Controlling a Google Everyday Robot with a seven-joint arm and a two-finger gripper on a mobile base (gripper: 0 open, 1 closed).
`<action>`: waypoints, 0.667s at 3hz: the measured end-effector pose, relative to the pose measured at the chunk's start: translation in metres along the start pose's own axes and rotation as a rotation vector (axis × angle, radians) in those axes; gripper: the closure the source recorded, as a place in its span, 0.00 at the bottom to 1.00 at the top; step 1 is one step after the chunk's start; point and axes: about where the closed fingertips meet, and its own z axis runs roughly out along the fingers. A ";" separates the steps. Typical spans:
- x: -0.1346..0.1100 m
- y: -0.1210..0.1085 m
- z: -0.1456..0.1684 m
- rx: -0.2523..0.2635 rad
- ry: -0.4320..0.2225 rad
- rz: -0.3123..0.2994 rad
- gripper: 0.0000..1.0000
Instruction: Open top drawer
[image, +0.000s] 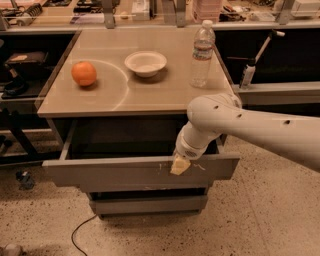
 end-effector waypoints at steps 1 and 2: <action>0.008 0.018 -0.007 -0.024 0.020 0.019 1.00; 0.014 0.033 -0.011 -0.042 0.034 0.048 1.00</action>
Offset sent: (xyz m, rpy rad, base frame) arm -0.1100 -0.0389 0.0295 -0.0763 0.1479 -0.1116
